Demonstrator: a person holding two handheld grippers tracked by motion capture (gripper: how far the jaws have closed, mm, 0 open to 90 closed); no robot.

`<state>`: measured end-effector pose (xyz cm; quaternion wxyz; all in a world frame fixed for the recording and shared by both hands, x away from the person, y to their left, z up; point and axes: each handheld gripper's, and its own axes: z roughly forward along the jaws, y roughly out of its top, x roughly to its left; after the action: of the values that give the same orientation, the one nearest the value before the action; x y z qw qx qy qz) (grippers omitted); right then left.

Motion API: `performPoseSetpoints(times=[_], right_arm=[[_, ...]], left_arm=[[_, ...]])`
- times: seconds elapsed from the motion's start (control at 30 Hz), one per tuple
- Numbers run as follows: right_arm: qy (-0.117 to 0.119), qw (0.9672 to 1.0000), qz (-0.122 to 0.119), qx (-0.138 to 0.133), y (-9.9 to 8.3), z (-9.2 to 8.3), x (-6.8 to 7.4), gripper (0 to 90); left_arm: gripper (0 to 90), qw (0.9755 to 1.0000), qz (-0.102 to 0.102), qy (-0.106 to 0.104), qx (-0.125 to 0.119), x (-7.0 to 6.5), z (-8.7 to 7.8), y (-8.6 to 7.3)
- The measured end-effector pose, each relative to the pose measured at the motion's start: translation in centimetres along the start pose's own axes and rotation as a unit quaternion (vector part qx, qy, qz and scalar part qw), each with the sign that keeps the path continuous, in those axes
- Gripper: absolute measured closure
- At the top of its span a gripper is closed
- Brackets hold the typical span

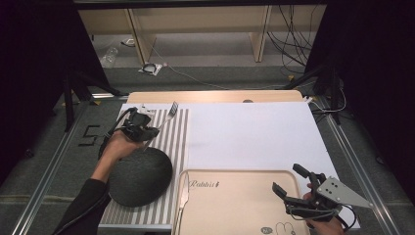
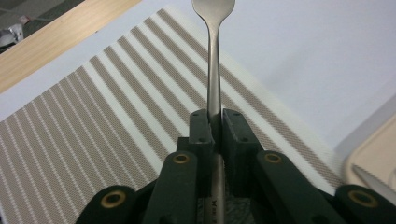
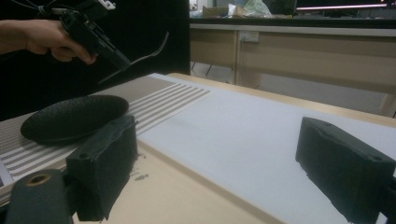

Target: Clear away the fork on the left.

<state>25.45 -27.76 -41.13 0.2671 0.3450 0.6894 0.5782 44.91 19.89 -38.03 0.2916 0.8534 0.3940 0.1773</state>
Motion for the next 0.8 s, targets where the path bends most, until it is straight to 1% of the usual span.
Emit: performPoseSetpoints(times=[0.1,0.2,0.27,0.3,0.4,0.47,0.53,0.8], right_arm=[[0.001,1.0,0.001,-0.002,0.0,0.0,0.0,13.5],[0.001,1.0,-0.001,-0.001,0.0,0.0,0.0,13.5],[0.001,1.0,0.0,-0.002,0.0,0.1,0.1,13.5],[0.001,1.0,0.0,-0.002,0.0,0.1,0.1,13.5],[0.001,1.0,0.0,-0.003,0.0,0.1,0.1,13.5],[0.001,1.0,0.0,-0.003,0.0,0.0,0.1,13.5],[0.001,1.0,-0.001,-0.004,0.0,0.0,0.1,13.5],[0.001,1.0,-0.002,-0.003,0.0,0.0,0.1,13.5]], left_arm=[[82.3,0.9999,-0.001,-0.005,-0.011,-0.9,-0.3,-0.3],[82.4,0.9997,-0.001,-0.016,-0.019,-1.8,-0.4,-0.6],[82.4,0.9997,0.002,-0.02,-0.014,-2.3,-0.4,-0.7],[82.3,0.9997,0.003,-0.019,-0.013,-2.4,-0.3,-0.7],[82.3,0.9996,0.002,-0.025,-0.013,-2.8,-0.2,-0.9],[82.4,0.9996,0.004,-0.027,-0.011,-3.1,-0.2,-1.0],[82.4,0.9995,0.001,-0.028,-0.012,-3.4,-0.3,-1.2],[82.4,0.999,0.009,-0.043,-0.01,-5.0,-0.7,-1.6]])
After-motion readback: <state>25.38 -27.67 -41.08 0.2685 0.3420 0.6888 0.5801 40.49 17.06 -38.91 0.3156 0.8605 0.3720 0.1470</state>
